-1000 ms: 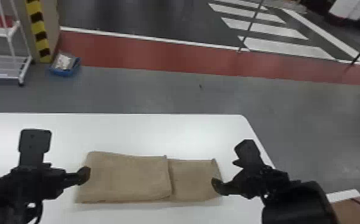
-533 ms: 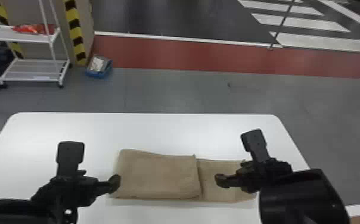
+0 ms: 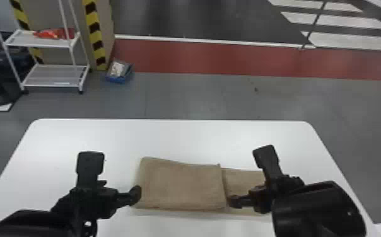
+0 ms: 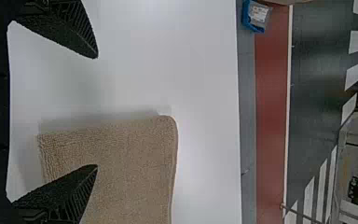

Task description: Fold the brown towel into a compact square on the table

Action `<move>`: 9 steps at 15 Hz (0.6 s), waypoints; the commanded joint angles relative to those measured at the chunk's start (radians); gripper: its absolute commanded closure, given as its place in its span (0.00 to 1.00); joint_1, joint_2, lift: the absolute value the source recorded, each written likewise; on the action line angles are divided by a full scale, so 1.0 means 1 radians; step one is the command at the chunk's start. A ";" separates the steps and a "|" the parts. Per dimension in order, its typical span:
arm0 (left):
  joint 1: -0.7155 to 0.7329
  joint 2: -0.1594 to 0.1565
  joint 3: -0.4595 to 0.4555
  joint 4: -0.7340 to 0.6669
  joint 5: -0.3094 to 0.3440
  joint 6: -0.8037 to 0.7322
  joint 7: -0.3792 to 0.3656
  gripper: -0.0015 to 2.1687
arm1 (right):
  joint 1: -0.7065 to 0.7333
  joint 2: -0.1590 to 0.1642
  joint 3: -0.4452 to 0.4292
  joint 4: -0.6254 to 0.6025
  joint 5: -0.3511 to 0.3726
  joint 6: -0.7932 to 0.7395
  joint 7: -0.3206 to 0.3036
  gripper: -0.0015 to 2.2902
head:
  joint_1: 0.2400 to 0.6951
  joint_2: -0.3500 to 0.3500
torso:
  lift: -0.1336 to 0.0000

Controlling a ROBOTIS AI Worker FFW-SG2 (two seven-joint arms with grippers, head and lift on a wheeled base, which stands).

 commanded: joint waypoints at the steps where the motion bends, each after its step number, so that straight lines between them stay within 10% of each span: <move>1: 0.002 0.000 -0.001 0.000 0.001 0.001 -0.001 0.02 | -0.005 0.001 0.003 0.004 -0.009 0.003 -0.006 0.05 | 1.00 0.33 | 1.00; 9: 0.012 0.000 -0.004 0.005 0.001 -0.018 -0.010 0.02 | -0.063 0.001 0.064 0.082 -0.084 0.037 -0.104 0.05 | 1.00 0.35 | 1.00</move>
